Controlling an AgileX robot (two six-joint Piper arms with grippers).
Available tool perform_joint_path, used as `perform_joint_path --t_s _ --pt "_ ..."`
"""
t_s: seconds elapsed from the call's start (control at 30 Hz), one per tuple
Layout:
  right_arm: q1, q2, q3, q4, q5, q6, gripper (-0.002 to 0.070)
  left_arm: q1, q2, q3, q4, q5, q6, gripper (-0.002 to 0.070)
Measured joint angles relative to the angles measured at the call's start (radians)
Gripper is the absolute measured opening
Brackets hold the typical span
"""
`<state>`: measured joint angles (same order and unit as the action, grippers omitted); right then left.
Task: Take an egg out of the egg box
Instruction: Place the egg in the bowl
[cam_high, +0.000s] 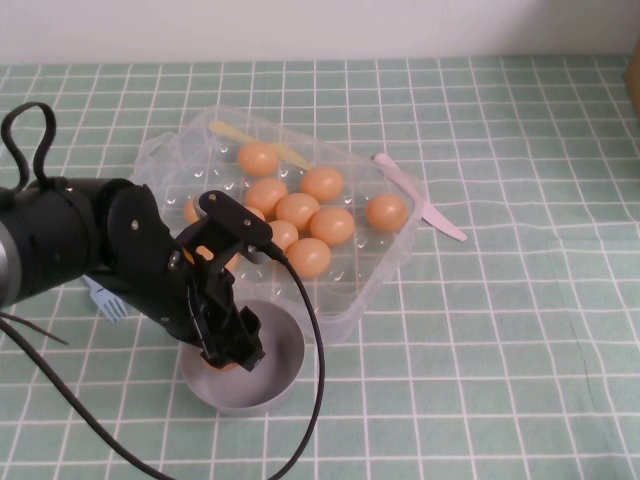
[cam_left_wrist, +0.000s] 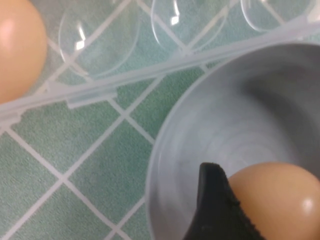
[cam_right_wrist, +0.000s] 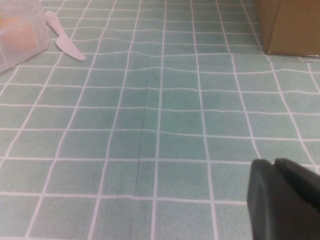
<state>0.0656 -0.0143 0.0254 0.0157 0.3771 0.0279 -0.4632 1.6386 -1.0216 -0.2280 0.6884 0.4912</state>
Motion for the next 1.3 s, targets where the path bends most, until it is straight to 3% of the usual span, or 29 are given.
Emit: perform_joint_path --t_s 0.7,0.9,1.07,1.2,1.3 --pt "0.0 0.0 0.0 0.0 0.0 0.0 -0.0017 0.0 0.045 0.0 0.018 -0.025 0.039 0.0352" --pt "0.0 0.0 0.0 0.0 0.0 0.0 -0.0017 0.0 0.04 0.0 0.004 -0.027 0.039 0.0481" --pt "0.0 0.0 0.0 0.0 0.0 0.0 -0.0017 -0.002 0.009 0.0 -0.005 -0.031 0.039 0.053" --pt "0.0 0.0 0.0 0.0 0.0 0.0 -0.0017 -0.029 -0.082 0.0 -0.007 -0.023 0.039 0.0528" --pt "0.0 0.0 0.0 0.0 0.0 0.0 -0.0017 -0.051 -0.209 0.002 -0.008 -0.013 0.037 0.0461"
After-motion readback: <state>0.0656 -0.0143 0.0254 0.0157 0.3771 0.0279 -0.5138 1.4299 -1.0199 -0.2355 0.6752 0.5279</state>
